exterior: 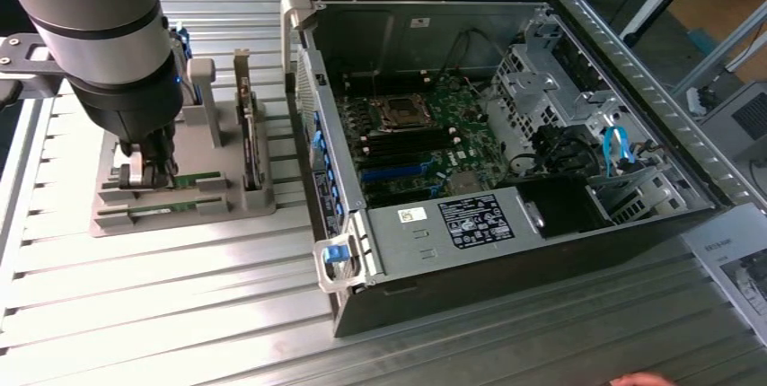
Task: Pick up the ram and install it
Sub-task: 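Pick up the ram and move it above insertion slot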
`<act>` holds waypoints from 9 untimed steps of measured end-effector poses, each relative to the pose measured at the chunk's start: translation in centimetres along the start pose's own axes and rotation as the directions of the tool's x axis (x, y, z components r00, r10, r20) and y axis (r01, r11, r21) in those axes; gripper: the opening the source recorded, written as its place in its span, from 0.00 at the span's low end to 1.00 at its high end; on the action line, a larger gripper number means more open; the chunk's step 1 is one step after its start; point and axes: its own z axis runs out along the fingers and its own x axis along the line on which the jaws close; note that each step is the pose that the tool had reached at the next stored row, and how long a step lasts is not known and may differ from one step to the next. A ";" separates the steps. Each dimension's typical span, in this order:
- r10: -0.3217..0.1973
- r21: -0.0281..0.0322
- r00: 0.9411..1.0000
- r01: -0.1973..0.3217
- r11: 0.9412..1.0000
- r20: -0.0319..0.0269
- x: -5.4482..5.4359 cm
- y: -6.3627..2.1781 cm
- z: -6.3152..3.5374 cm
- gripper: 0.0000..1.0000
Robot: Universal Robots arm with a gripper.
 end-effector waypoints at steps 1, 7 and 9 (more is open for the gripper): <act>0.000 0.000 1.000 0.000 1.000 0.000 0.0 0.00 0.02 0.24; 0.000 0.000 1.000 0.000 1.000 0.000 0.0 0.01 0.22 0.24; 0.000 0.000 1.000 0.000 1.000 0.000 0.0 0.01 0.29 0.24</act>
